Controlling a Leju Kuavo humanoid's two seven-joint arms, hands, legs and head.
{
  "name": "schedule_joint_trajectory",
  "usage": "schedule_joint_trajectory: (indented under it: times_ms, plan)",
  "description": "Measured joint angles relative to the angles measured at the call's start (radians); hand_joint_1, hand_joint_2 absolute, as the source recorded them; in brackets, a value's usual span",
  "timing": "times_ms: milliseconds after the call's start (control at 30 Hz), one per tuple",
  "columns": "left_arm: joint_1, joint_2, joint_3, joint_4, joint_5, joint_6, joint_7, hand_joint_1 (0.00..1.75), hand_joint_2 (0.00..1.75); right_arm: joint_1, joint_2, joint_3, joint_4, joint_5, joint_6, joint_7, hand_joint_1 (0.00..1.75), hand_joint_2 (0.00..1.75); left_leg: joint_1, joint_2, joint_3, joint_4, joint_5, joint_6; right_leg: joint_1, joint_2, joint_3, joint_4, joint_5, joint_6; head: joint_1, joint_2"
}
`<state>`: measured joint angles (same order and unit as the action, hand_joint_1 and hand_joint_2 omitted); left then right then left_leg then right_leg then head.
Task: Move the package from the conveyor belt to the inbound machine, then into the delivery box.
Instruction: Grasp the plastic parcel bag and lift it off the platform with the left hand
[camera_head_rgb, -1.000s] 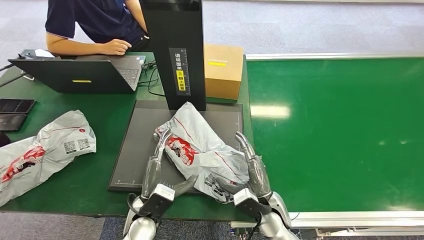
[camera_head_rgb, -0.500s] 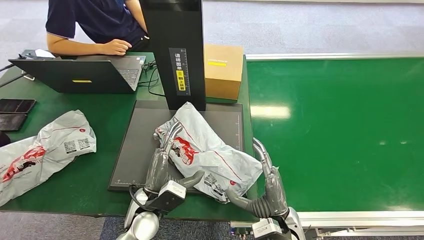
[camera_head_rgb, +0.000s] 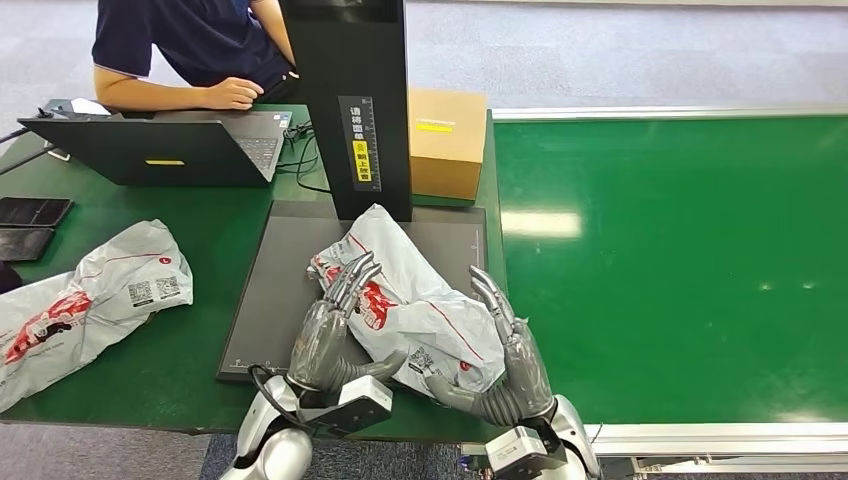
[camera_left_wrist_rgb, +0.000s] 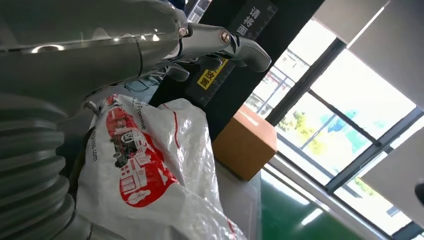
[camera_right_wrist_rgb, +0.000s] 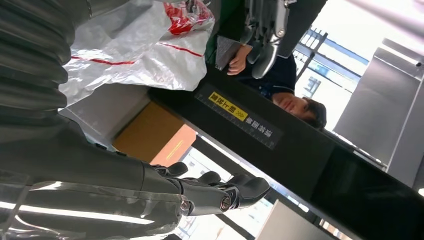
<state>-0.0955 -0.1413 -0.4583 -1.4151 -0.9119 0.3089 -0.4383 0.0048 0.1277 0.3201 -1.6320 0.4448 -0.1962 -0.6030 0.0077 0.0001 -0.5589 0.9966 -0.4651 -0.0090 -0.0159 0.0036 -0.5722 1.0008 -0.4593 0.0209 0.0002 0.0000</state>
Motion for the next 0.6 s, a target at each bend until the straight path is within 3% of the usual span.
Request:
schedule_joint_trajectory:
  times_ms: [133, 367, 600]
  plan:
    - [-0.017, 0.015, -0.013, 0.033, -0.046, -0.032, 0.011, 0.0, 1.75, -0.01, 0.019, -0.006, 0.014, 0.009, 0.006, -0.008, 0.0, 1.75, 0.0, 0.0, 0.0, 0.0, 0.0, 0.0, 0.0, 0.0, 0.0, 0.0, 0.0, 0.0, 0.0, 0.0]
    - [-0.115, 0.036, -0.051, 0.184, -0.039, -0.058, 0.0, 0.0, 1.75, -0.02, 0.035, -0.011, 0.036, 0.013, 0.014, -0.019, 0.0, 1.75, 0.0, 0.0, 0.0, 0.0, 0.0, 0.0, 0.0, 0.0, 0.0, 0.0, 0.0, 0.0, 0.0, 0.0]
    - [-0.204, 0.044, -0.082, 0.318, 0.013, -0.051, -0.045, 0.0, 1.75, -0.004, 0.036, -0.03, 0.015, 0.032, -0.085, -0.027, 0.0, 1.75, 0.0, 0.0, 0.0, 0.0, 0.0, 0.0, 0.0, 0.0, 0.0, 0.0, 0.0, 0.0, 0.0, 0.0]
